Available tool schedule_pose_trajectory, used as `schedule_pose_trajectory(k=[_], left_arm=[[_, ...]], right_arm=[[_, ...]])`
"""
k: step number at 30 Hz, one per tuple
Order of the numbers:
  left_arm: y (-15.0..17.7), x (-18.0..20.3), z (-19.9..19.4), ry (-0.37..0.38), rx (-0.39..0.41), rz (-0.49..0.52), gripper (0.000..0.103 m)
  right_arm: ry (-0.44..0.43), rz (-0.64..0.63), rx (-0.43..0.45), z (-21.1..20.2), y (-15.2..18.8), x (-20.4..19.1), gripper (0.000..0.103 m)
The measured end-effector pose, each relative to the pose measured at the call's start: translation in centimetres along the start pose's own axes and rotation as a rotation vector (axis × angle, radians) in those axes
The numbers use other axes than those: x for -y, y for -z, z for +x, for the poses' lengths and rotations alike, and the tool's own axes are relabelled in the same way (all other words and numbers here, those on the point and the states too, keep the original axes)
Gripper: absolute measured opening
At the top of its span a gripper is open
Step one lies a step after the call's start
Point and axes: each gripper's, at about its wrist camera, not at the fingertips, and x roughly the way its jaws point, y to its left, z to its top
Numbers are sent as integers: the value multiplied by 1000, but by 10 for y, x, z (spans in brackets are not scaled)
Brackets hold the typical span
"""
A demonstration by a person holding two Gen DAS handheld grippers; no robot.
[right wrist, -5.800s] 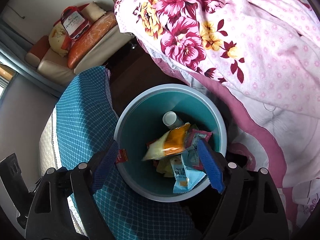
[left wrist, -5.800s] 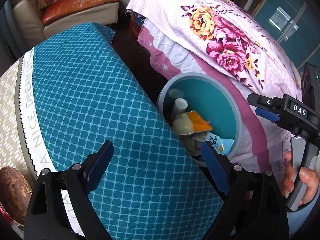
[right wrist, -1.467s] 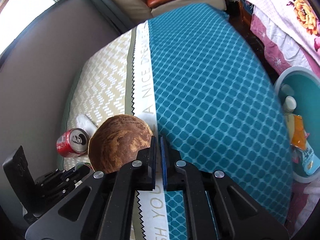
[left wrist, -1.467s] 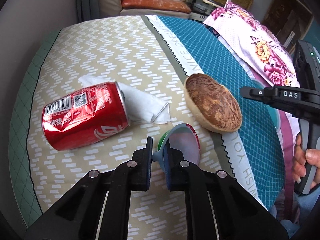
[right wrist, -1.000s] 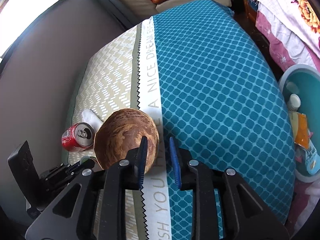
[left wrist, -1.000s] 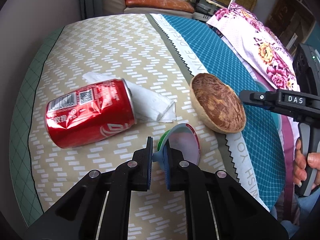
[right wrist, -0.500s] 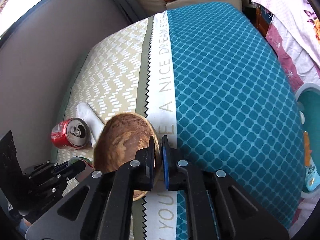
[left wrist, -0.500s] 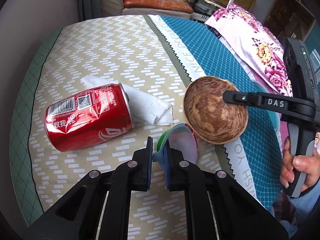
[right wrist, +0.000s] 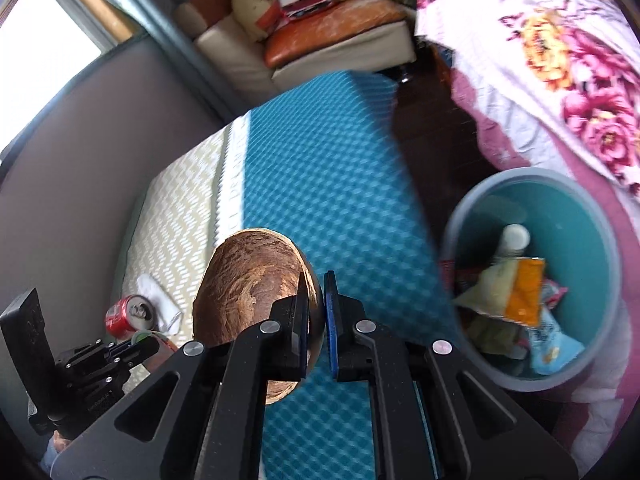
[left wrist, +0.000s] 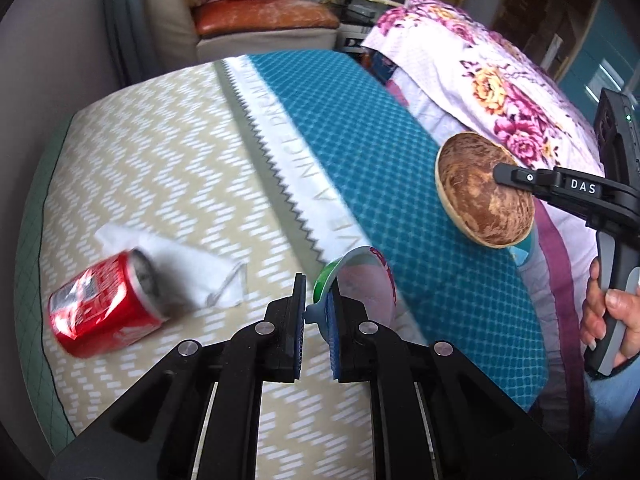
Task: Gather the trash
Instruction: 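Carry the coconut shell and paper cup over the teal bin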
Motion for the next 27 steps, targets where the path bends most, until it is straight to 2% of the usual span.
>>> schedule_pose_trajectory(k=[7, 14, 21, 24, 27], left_arm=[[-33, 62, 23, 42, -13, 122, 11], [-65, 130, 52, 95, -30, 221, 11], [-77, 175, 84, 117, -75, 277, 11], [-78, 186, 93, 121, -92, 288, 11], [-78, 193, 100, 122, -108, 299, 11]], right_arm=[[123, 106, 64, -37, -5, 75, 7], [317, 162, 79, -54, 0, 143, 8], [339, 183, 1, -28, 5, 186, 9], [321, 185, -35, -15, 8, 196, 17], [310, 194, -57, -10, 16, 204, 18]])
